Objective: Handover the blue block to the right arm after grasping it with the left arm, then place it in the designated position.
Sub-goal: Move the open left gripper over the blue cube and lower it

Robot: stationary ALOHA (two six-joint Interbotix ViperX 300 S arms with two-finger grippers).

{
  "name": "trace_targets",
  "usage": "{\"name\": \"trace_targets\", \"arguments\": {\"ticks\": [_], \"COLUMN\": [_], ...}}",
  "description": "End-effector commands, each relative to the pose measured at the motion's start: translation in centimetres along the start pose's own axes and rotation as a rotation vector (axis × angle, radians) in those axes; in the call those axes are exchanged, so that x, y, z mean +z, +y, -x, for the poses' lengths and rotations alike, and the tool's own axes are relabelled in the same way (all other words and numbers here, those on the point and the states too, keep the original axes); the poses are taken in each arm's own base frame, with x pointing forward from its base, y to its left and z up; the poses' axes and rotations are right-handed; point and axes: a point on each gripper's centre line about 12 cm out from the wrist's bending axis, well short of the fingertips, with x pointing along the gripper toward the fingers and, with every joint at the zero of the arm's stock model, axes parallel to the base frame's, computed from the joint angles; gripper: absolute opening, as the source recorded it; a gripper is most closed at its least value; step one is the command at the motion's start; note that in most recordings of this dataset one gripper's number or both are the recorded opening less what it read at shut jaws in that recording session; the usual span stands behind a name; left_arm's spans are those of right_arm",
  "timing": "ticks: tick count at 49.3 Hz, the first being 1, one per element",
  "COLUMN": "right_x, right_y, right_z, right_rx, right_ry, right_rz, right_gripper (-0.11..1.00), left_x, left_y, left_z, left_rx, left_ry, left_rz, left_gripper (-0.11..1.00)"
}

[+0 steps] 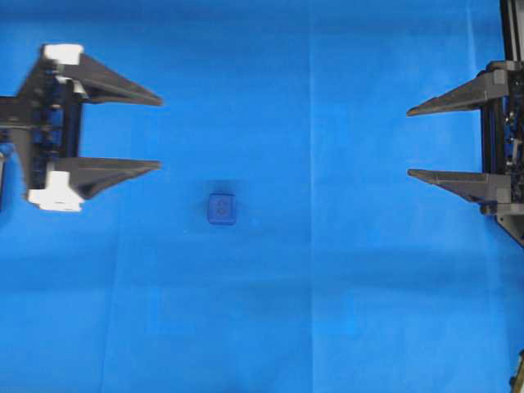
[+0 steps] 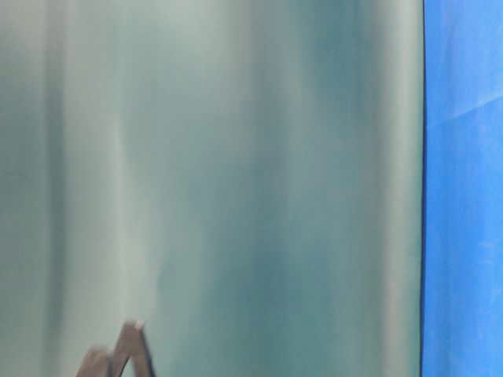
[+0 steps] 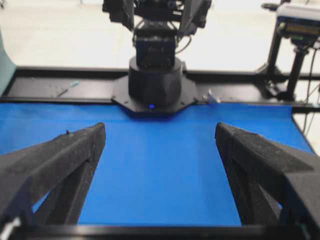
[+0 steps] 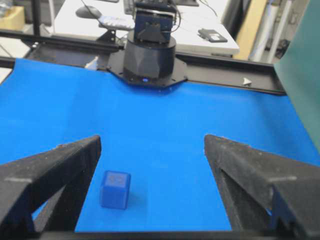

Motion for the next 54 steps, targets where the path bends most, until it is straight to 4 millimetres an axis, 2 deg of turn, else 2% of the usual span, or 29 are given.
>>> {"name": "trace_targets", "arguments": {"ticks": [1,8,15,35,45,54], "right_x": [1.1,1.0,0.9,1.0,0.9,0.8], "right_y": [0.0,0.0,0.0,0.0,0.0,0.0], "right_z": [-0.2,-0.3,-0.3,-0.3,-0.3,-0.3], "right_rx": [-0.001,-0.001,-0.001,-0.001,-0.001,-0.002], "right_ry": [-0.032,-0.031,-0.028,-0.028,-0.026,-0.018], "right_rz": [-0.003,-0.003,-0.003,-0.001,-0.001,-0.003], "right_gripper": [0.97,0.97,0.97,0.97,0.97,0.97], "left_x": [-1.6,-1.6,-1.8,-1.1,-1.3,-0.4], "left_y": [-0.1,-0.3,-0.3,-0.6,-0.6,-1.2], "left_z": [-3.2,-5.0,-5.9,-6.1,-6.8,-7.4], "left_rx": [-0.002,-0.008,-0.008,-0.014,-0.006,-0.011], "left_ry": [0.064,0.083,0.104,0.112,0.312,0.492], "left_rz": [0.0,0.0,0.0,0.018,0.047,0.059], "left_gripper": [0.93,0.93,0.93,0.93,0.93,0.93]}}
